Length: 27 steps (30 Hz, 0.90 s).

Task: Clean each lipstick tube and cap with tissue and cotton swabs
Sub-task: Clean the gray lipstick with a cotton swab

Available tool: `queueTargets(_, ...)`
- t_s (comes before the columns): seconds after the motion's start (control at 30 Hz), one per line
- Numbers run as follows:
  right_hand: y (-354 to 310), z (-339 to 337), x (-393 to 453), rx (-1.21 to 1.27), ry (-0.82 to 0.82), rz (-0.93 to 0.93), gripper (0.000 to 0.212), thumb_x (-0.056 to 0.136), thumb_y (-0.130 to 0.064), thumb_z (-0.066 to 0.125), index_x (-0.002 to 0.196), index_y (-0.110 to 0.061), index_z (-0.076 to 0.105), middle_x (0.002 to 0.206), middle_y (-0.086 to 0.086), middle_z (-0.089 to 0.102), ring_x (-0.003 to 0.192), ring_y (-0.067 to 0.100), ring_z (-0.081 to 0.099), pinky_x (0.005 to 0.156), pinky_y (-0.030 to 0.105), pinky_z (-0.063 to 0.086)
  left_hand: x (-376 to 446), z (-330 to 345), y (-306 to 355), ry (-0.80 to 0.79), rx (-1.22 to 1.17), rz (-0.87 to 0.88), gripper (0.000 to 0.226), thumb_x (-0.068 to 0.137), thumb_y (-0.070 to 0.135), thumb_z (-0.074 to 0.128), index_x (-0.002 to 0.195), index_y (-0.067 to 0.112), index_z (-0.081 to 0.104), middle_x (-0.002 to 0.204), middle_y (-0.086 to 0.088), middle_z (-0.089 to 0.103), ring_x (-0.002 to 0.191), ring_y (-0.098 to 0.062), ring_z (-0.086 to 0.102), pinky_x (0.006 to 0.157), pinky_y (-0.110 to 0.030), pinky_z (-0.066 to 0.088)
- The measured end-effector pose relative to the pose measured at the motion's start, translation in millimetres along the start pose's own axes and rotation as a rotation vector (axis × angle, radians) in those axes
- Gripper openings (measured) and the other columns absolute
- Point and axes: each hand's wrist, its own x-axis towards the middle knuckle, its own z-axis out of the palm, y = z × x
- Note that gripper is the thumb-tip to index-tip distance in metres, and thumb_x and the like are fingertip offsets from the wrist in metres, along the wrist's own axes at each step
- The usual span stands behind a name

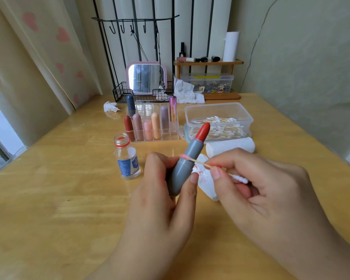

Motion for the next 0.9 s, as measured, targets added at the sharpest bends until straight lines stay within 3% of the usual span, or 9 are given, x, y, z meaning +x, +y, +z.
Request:
queueTargets(0.17, 3.5, -3.9, 4.1, 0.005, 0.077, 0.032, 0.016, 0.088, -0.019, 0.054, 0.08, -0.014, 0.067, 0.06, -0.029, 0.035, 0.053, -0.007, 0.039, 0.053, 0.001, 0.03, 0.0, 0.0, 0.5, -0.002, 0.029, 0.007, 0.017, 0.083, 0.04, 0.051, 0.09, 0.026, 0.043, 0.09, 0.021, 0.055, 0.055, 0.001, 0.049, 0.046, 0.0, 0.03)
queueTargets(0.37, -1.8, 1.5, -1.6, -0.012, 0.012, -0.004, 0.016, 0.085, -0.019, 0.054, 0.077, -0.015, 0.067, 0.052, -0.009, 0.047, 0.052, 0.004, 0.039, 0.05, 0.01, 0.033, 1.3, -1.1, 0.5, -0.004, 0.055, 0.04, 0.015, 0.083, 0.036, 0.052, 0.091, 0.036, 0.039, 0.084, 0.03, 0.053, 0.049, 0.012, 0.044, 0.048, 0.003, 0.028)
queueTargets(0.5, 2.5, -2.6, 1.9, -0.037, 0.076, 0.015, 0.017, 0.087, -0.019, 0.053, 0.079, -0.014, 0.067, 0.055, -0.017, 0.038, 0.055, -0.004, 0.037, 0.054, 0.001, 0.03, 0.8, -1.4, 0.8, 0.002, 0.072, 0.04, 0.014, 0.083, 0.037, 0.051, 0.091, 0.035, 0.04, 0.092, 0.024, 0.054, 0.051, 0.009, 0.046, 0.048, 0.002, 0.03)
queueTargets(0.6, 2.8, -1.7, 1.1, -0.02, 0.054, 0.011, 0.016, 0.088, -0.019, 0.053, 0.08, -0.014, 0.066, 0.055, -0.014, 0.04, 0.053, 0.001, 0.04, 0.052, 0.005, 0.031, -0.1, -0.8, -0.1, -0.004, 0.033, -0.001, 0.015, 0.083, 0.04, 0.051, 0.09, 0.029, 0.043, 0.091, 0.023, 0.055, 0.055, 0.002, 0.05, 0.047, 0.0, 0.032)
queueTargets(0.7, 1.6, 1.5, -1.3, -0.013, -0.003, 0.007, 0.016, 0.088, -0.02, 0.053, 0.081, -0.015, 0.067, 0.054, -0.009, 0.048, 0.053, 0.006, 0.041, 0.05, 0.012, 0.033, 0.3, 0.6, -2.6, 0.0, -0.159, -0.13, 0.02, 0.078, 0.046, 0.054, 0.089, 0.03, 0.048, 0.078, 0.019, 0.06, 0.055, -0.004, 0.052, 0.051, -0.011, 0.041)
queueTargets(0.8, 6.2, -2.2, 1.3, 0.015, 0.044, 0.055, 0.016, 0.088, -0.021, 0.053, 0.081, -0.016, 0.066, 0.054, -0.012, 0.045, 0.052, 0.003, 0.044, 0.05, 0.005, 0.031, 1.7, 2.3, -4.3, -0.054, -0.456, -0.304, 0.02, 0.072, 0.048, 0.059, 0.083, 0.032, 0.054, 0.068, 0.008, 0.061, 0.054, -0.013, 0.051, 0.055, -0.031, 0.047)
queueTargets(0.9, 10.2, -5.0, 3.0, 0.042, 0.061, 0.078, 0.016, 0.088, -0.023, 0.052, 0.082, -0.017, 0.066, 0.053, -0.017, 0.045, 0.05, 0.0, 0.043, 0.049, 0.004, 0.03, 3.4, 2.6, -4.1, -0.157, -0.699, -0.404, 0.031, 0.073, 0.041, 0.06, 0.086, 0.014, 0.058, 0.073, -0.002, 0.065, 0.057, -0.015, 0.056, 0.059, -0.023, 0.048)
